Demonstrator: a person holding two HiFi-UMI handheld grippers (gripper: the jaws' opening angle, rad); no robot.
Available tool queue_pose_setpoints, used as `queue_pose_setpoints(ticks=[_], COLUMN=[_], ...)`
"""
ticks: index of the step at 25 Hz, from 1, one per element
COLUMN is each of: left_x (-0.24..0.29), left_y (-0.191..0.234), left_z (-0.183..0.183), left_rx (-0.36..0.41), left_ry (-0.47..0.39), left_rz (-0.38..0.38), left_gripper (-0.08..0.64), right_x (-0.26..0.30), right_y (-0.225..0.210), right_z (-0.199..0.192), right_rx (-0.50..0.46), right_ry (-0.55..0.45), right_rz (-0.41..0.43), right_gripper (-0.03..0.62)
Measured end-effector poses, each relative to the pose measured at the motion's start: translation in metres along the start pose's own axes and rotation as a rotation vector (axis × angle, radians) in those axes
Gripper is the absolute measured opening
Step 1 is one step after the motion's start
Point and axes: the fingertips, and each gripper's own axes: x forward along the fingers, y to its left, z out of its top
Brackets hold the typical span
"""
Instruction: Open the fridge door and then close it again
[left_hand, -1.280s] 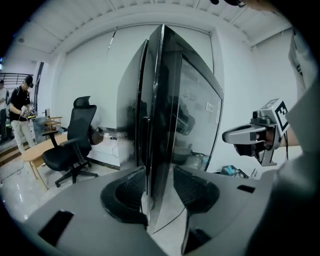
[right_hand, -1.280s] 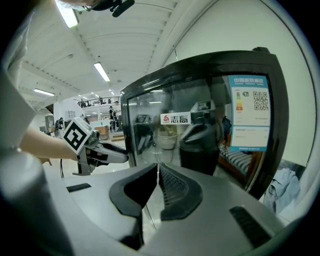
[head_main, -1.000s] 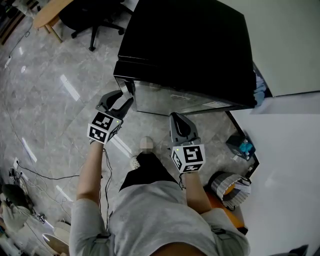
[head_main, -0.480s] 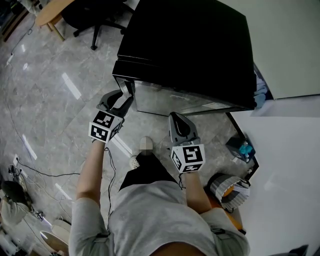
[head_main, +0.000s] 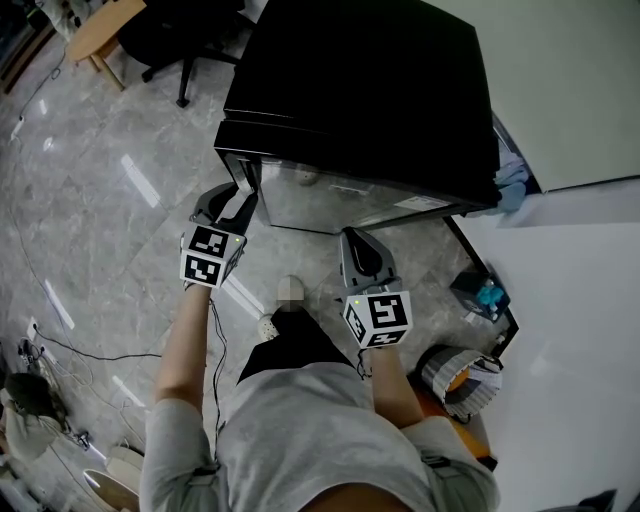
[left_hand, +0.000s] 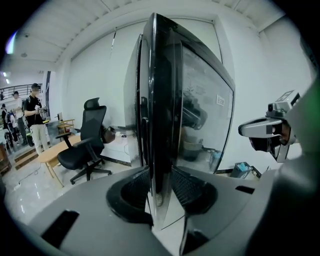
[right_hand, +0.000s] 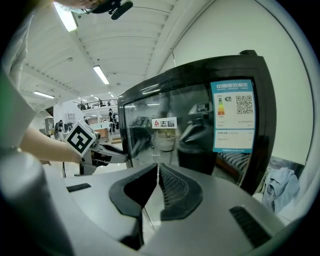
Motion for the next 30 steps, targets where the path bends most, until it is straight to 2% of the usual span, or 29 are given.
queue_pose_setpoints(ticks=[8,23,30], left_x=[-0.03,-0.085,-0.101], left_y=[-0.026,-0.084,-0.112], left_z=[-0.019,-0.053,-0.063], left_rx=[0.001,-0.028,-0.041], left_ry=[-0.033,-0.02,-0.02], left_rz=[0.005,0.048,0.037], left_gripper=[0.126,0.104,0.1], right_x=[-0.011,-0.054,-0.071], right_y=[-0.001,0.024,0.034], right_z=[0.001,-0.003,-0.006], right_rx=[-0.004,-0.008,-0.006], right_ry=[-0.011,-0.037,-0.05], right_rz=[-0.006,-0.014,-0.014], right_gripper=[0.026,0.026,0.025])
